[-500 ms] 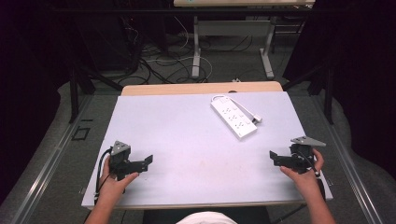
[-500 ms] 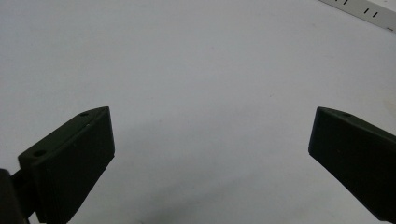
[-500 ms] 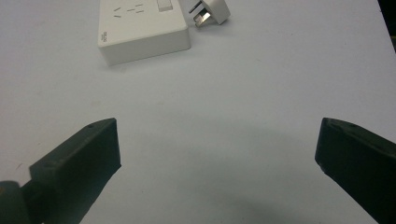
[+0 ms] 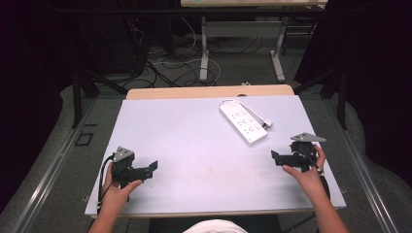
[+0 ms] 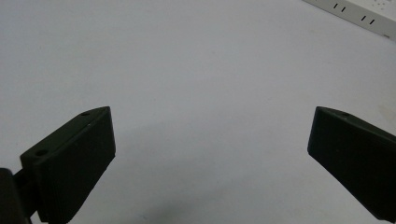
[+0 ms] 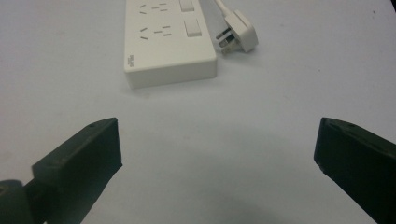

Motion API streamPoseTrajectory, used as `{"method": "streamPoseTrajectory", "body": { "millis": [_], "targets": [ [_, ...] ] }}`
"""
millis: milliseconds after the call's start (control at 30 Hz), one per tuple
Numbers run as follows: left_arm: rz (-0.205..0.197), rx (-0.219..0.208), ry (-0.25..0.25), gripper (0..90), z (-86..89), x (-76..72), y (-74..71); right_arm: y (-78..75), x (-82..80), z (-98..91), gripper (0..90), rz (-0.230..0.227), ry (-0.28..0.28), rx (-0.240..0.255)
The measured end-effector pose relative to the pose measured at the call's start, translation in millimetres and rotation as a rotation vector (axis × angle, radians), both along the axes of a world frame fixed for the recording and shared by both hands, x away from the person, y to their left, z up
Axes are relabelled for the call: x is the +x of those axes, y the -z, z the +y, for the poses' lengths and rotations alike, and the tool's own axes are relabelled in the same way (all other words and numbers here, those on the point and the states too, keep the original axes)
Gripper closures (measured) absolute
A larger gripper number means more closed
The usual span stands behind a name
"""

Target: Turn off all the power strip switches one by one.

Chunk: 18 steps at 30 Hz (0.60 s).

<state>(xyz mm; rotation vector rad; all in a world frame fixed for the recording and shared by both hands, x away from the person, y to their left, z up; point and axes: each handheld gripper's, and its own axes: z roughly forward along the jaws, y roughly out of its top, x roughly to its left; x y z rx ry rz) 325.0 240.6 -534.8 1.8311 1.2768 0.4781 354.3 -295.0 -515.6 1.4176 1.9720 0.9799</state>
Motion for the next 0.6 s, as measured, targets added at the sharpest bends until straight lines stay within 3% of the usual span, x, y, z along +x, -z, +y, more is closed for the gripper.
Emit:
{"method": "streamPoseTrajectory", "body": {
  "millis": [367, 600],
  "targets": [
    [-0.002, 0.001, -0.003, 1.1, 0.8, -2.5, 0.3, -23.7, 24.8, 21.0, 0.8, -0.01, -0.067, -0.021],
    [0.0, -0.002, -0.004, 1.3, 1.5, -3.6, 0.1, -35.4, 40.8, 31.9, 3.7, 0.004, -0.077, -0.04]
  ]
}}
